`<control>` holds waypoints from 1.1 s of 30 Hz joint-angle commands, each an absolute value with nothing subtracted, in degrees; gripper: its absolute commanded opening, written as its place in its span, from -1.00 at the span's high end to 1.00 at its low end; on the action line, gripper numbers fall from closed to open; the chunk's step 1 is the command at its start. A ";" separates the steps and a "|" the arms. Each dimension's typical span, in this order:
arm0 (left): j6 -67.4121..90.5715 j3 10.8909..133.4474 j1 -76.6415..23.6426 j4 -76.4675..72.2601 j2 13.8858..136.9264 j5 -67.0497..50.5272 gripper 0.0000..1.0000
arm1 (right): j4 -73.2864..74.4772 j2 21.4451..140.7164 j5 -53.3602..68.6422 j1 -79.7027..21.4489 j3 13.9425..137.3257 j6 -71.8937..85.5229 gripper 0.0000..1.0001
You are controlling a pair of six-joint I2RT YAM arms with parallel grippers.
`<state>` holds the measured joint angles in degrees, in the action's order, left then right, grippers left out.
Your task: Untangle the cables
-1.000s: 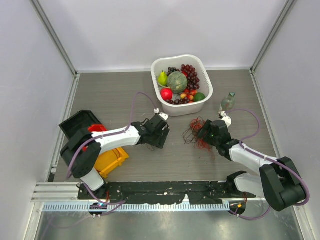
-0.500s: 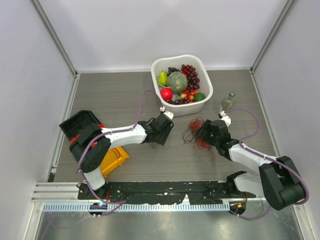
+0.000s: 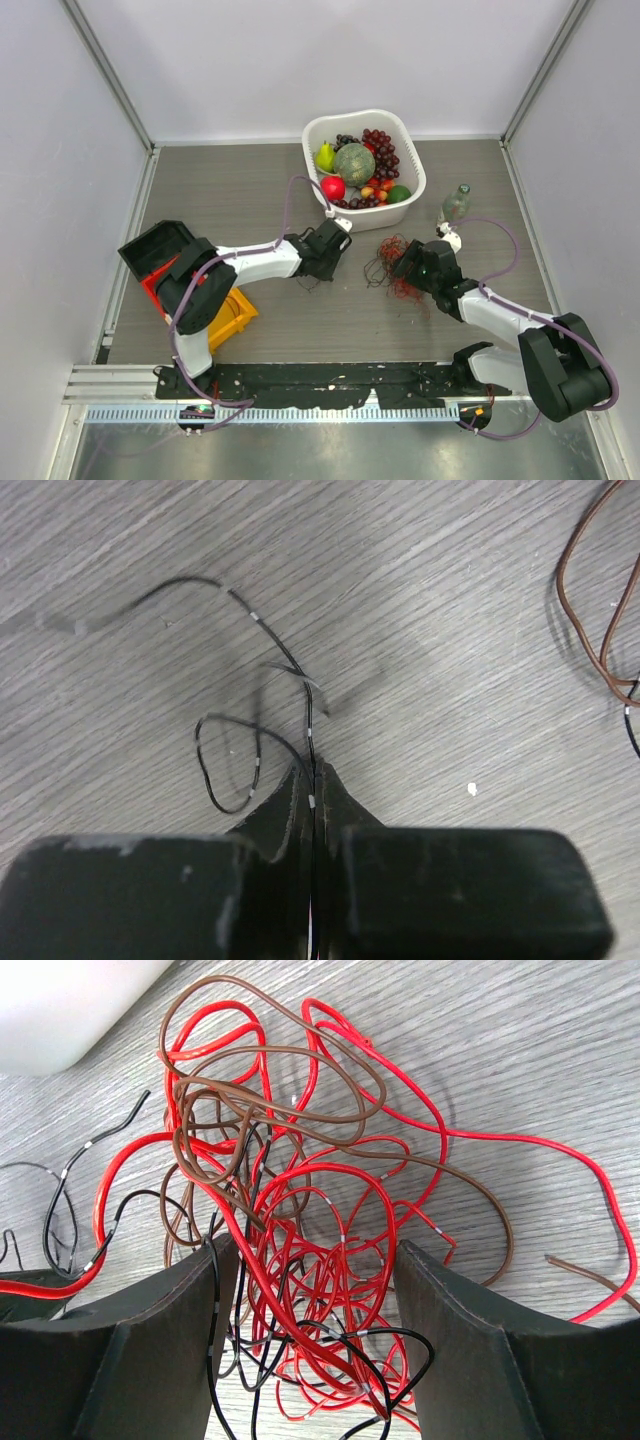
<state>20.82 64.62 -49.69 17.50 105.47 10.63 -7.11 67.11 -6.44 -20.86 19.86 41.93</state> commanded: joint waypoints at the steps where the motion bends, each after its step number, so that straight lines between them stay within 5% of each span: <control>1: 23.11 62.94 -49.04 18.98 104.78 2.04 1.00 | -3.78 66.80 -5.45 -21.00 18.11 41.40 -0.36; 12: 26.89 56.25 -49.04 22.23 87.38 -11.60 1.00 | -4.04 66.45 -5.10 -20.92 18.02 41.31 -0.36; 19: 29.26 57.91 -47.29 27.41 73.05 -5.11 1.00 | -4.31 66.01 -4.83 -20.92 17.75 41.13 -0.36; 33: 39.81 65.39 -16.20 47.71 58.28 5.01 1.00 | -4.66 65.39 -4.31 -20.92 17.40 41.04 -0.36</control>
